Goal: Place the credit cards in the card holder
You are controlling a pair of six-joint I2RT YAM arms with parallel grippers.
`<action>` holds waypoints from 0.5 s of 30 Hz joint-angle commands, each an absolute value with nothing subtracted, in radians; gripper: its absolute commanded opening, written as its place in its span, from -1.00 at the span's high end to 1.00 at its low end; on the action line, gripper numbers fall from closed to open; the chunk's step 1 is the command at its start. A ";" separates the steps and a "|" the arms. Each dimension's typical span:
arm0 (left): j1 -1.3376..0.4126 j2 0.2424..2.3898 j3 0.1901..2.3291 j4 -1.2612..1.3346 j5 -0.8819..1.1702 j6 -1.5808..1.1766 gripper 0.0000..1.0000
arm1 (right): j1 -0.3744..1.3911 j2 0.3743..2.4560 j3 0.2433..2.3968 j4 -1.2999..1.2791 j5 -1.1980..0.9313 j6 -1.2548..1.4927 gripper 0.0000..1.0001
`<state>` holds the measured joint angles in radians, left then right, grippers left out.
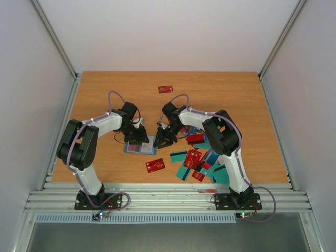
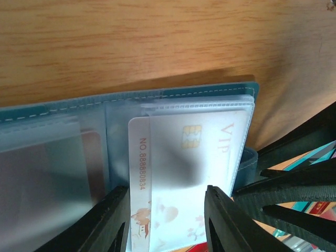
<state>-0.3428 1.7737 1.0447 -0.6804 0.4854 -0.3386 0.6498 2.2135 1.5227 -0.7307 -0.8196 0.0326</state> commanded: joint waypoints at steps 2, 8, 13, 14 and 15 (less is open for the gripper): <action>-0.359 1.741 1.014 -0.615 0.583 -0.393 0.18 | 0.646 2.190 1.520 -0.775 -0.762 -0.027 0.47; -0.368 1.736 0.991 -0.568 0.641 -0.443 0.18 | 0.618 2.130 1.478 -0.783 -0.733 -0.047 0.43; -0.371 1.723 0.988 -0.570 0.652 -0.455 0.16 | 0.596 2.069 1.431 -0.784 -0.721 -0.056 0.39; -0.371 1.713 0.989 -0.578 0.649 -0.455 0.16 | 0.593 2.059 1.422 -0.783 -0.721 -0.054 0.38; -0.371 1.702 0.991 -0.588 0.644 -0.453 0.14 | 0.593 2.047 1.415 -0.782 -0.721 -0.054 0.38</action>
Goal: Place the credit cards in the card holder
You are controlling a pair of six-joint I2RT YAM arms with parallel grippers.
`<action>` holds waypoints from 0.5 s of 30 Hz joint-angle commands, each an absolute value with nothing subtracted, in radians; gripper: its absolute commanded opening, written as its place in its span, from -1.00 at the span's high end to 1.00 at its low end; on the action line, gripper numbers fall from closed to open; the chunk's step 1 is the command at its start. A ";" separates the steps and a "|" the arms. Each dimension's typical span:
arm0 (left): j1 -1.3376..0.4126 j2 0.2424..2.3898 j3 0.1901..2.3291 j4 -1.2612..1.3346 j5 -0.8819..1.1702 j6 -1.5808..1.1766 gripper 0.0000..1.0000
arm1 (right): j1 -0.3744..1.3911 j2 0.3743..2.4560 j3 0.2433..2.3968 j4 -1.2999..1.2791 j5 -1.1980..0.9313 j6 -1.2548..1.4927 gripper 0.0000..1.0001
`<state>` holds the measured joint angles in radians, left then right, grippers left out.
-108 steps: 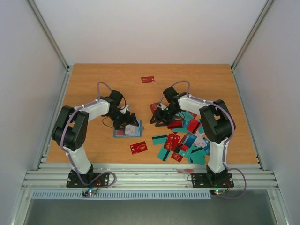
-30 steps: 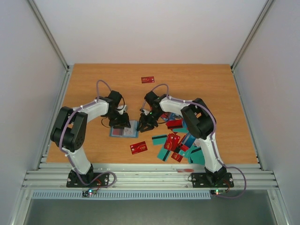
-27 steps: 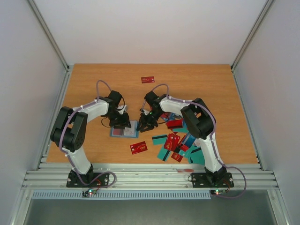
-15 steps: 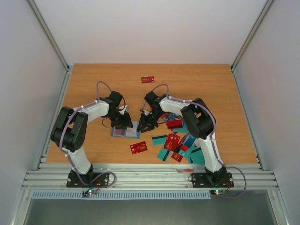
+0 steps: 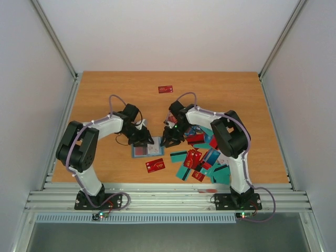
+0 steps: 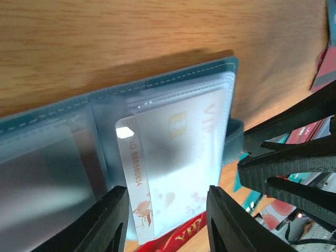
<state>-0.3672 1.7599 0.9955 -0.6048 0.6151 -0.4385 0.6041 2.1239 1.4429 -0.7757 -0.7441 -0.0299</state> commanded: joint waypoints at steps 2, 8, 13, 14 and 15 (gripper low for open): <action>-0.371 1.673 0.996 -0.610 0.631 -0.449 0.10 | 0.593 2.021 1.404 -0.780 -0.723 -0.053 0.37; -0.371 1.599 1.021 -0.706 0.577 -0.413 -0.02 | 0.594 1.960 1.363 -0.745 -0.752 -0.019 0.33; -0.370 1.554 1.018 -0.778 0.494 -0.360 -0.03 | 0.593 1.955 1.346 -0.698 -0.794 0.026 0.31; -0.370 1.546 1.015 -0.787 0.478 -0.353 -0.02 | 0.594 1.958 1.345 -0.686 -0.806 0.041 0.31; -0.370 1.538 1.011 -0.795 0.467 -0.344 0.01 | 0.593 1.962 1.345 -0.671 -0.817 0.051 0.30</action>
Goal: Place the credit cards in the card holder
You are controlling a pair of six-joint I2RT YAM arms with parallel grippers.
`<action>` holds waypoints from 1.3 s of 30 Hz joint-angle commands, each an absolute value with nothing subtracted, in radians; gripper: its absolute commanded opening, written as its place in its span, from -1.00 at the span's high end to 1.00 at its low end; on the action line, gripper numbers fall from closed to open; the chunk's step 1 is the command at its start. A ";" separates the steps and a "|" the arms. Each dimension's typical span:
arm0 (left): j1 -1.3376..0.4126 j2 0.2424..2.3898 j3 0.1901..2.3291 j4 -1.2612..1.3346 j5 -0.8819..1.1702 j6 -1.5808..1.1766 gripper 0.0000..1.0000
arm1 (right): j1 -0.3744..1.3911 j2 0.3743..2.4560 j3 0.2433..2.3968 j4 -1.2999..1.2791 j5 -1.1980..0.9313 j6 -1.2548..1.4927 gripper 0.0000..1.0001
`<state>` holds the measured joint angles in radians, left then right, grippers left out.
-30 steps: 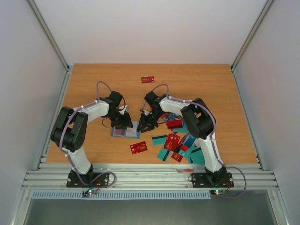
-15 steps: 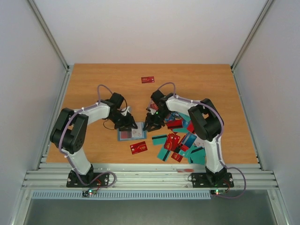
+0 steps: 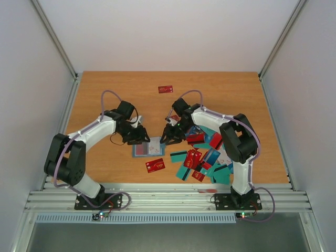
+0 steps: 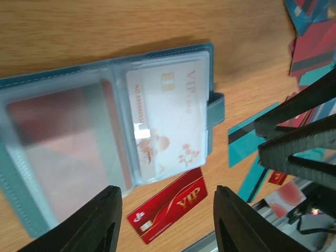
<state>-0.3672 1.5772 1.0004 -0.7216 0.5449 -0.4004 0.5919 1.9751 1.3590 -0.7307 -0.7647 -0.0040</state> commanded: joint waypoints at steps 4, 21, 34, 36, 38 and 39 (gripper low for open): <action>-0.370 1.503 0.995 -0.806 0.438 -0.322 0.09 | 0.594 1.989 1.340 -0.607 -0.862 0.096 0.30; -0.273 1.417 0.911 -0.841 0.311 -0.291 -0.10 | 0.595 2.006 1.387 -0.795 -0.679 -0.044 0.28; -0.361 1.667 1.055 -0.659 0.601 -0.363 0.30 | 0.597 2.092 1.509 -0.784 -0.745 -0.041 0.28; -0.368 1.710 1.070 -0.636 0.627 -0.378 0.34 | 0.598 2.114 1.522 -0.779 -0.758 -0.038 0.29; -0.370 1.742 1.076 -0.617 0.642 -0.387 0.35 | 0.597 2.135 1.534 -0.778 -0.768 -0.037 0.28; -0.370 1.756 1.078 -0.606 0.649 -0.396 0.37 | 0.597 2.144 1.537 -0.776 -0.773 -0.035 0.28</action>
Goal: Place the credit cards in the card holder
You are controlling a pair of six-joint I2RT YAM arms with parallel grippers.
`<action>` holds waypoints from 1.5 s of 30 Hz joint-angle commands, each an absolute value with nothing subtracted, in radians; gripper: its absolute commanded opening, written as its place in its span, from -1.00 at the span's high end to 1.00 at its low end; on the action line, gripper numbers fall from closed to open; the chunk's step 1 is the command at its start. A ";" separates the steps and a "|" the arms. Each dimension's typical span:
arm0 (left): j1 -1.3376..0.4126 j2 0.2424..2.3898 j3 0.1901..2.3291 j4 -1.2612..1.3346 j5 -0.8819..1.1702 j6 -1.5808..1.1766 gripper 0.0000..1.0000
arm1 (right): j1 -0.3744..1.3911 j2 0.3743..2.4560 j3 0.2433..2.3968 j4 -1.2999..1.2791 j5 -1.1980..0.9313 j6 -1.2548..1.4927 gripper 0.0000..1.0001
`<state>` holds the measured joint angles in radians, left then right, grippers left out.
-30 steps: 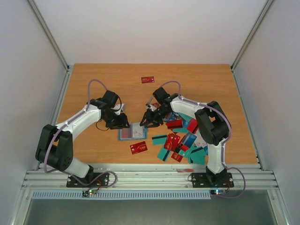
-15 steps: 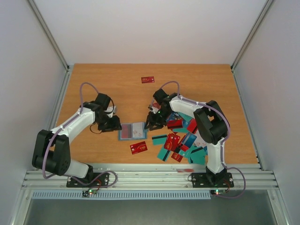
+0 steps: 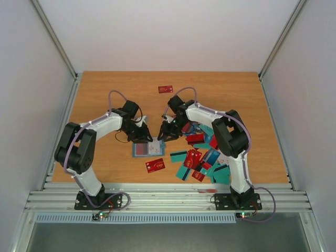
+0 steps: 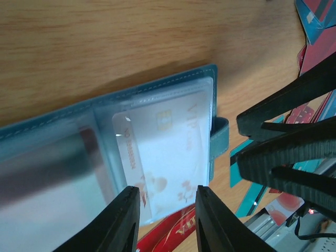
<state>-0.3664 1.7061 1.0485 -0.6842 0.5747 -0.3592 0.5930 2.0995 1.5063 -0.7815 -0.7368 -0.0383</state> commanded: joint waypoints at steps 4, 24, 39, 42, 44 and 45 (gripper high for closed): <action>-0.371 1.800 1.078 -0.566 0.691 -0.415 0.45 | 0.598 2.160 1.539 -0.757 -0.804 -0.034 0.28; -0.373 1.892 1.037 -0.515 0.699 -0.403 0.57 | 0.598 2.230 1.572 -0.806 -0.832 -0.162 0.27; -0.373 1.926 1.013 -0.478 0.687 -0.406 0.58 | 0.649 2.226 1.597 -0.999 -0.780 -0.331 0.25; -0.373 1.927 1.011 -0.479 0.679 -0.407 0.59 | 0.654 2.210 1.584 -1.033 -0.830 -0.366 0.24; -0.373 1.930 1.012 -0.481 0.675 -0.407 0.59 | 0.657 2.202 1.582 -1.049 -0.854 -0.382 0.24; -0.373 1.933 1.013 -0.483 0.675 -0.404 0.59 | 0.658 2.199 1.583 -1.053 -0.871 -0.389 0.24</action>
<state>-0.3679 1.8805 1.0420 -0.4938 0.7418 -0.4114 0.6434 2.2326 1.6005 -0.9668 -0.8120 -0.3126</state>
